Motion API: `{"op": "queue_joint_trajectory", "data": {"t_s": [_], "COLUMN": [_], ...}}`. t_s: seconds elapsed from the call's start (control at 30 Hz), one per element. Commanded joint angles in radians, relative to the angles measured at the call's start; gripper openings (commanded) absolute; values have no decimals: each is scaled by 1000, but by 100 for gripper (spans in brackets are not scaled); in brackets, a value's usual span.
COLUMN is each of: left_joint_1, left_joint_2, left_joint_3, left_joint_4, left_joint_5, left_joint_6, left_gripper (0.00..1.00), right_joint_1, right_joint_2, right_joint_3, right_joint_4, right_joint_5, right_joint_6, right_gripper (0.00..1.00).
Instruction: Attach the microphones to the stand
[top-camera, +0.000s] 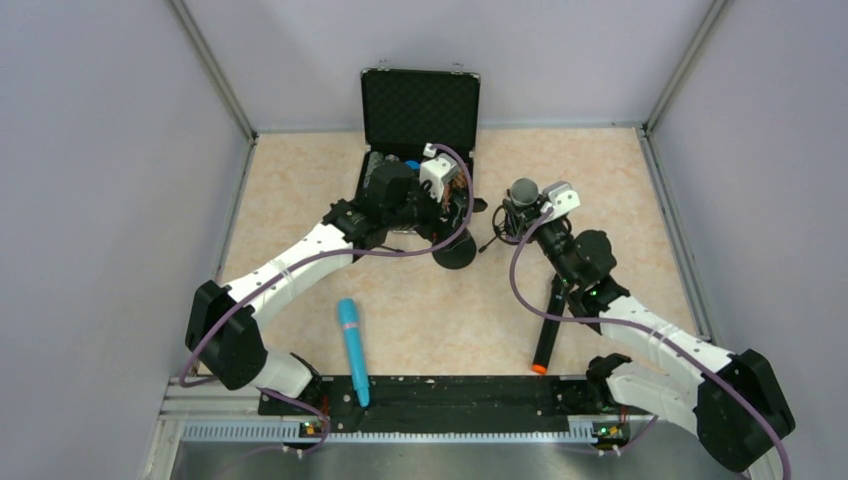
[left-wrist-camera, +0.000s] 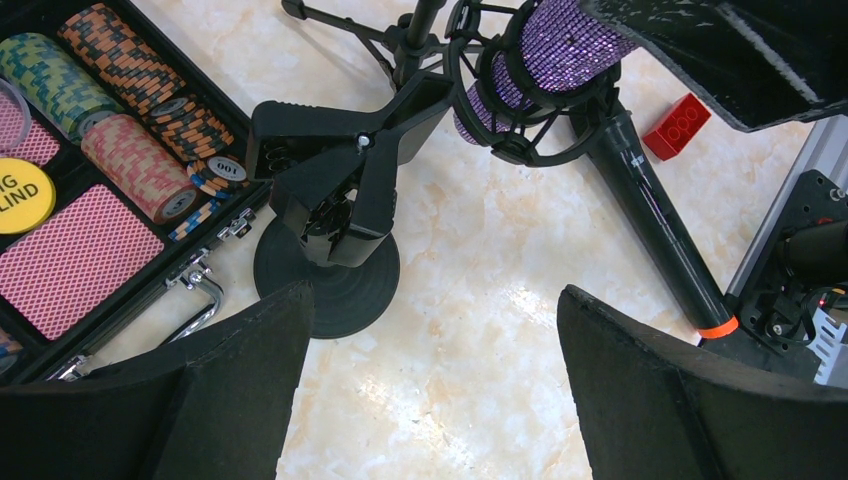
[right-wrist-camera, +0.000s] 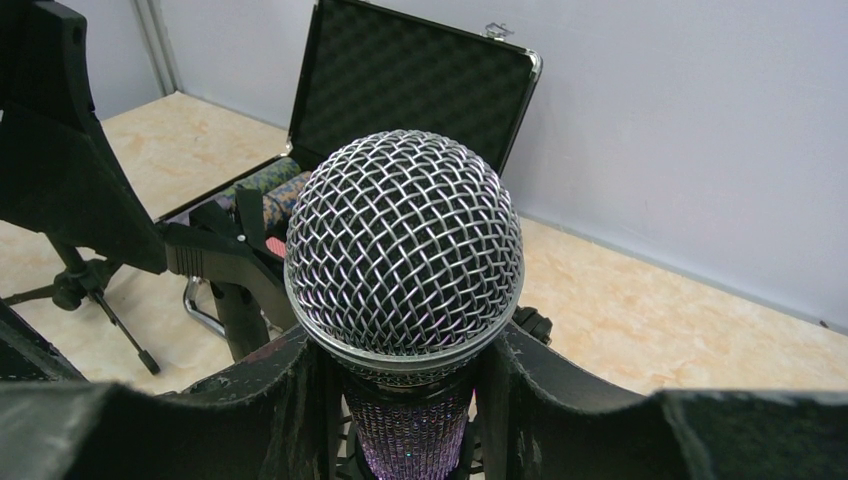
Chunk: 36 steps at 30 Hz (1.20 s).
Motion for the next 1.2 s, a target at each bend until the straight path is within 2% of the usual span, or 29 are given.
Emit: {"op": "queue_joint_trajectory", "data": {"t_s": [0.0, 0.13, 0.23, 0.37, 0.5, 0.6, 0.83, 1.17], "left_joint_1": [-4, -3, -3, -3, -3, -3, -3, -3], "left_joint_2": [-8, -7, -5, -3, -4, -4, 1, 7], "left_joint_3": [5, 5, 5, 4, 5, 4, 4, 5], "left_joint_4": [35, 35, 37, 37, 39, 38, 39, 40], "left_joint_5": [17, 16, 22, 24, 25, 26, 26, 34], "left_joint_6": [4, 4, 1, -2, -4, -4, -5, -11], "left_gripper": [95, 95, 95, 95, 95, 95, 95, 95], "right_joint_1": [-8, -8, -9, -8, -8, -9, -8, -7], "right_joint_2": [26, 26, 9, -35, -80, -106, -157, -264], "right_joint_3": [-22, -28, -22, -5, 10, 23, 69, 149], "right_joint_4": [17, 31, 17, -29, -77, -103, -163, -227], "right_joint_5": [2, 19, 28, 39, 44, 36, 3, -30], "right_joint_6": [18, 26, 29, 39, 48, 53, 51, 76], "right_gripper": [0, 0, 6, 27, 62, 74, 88, 91]}}
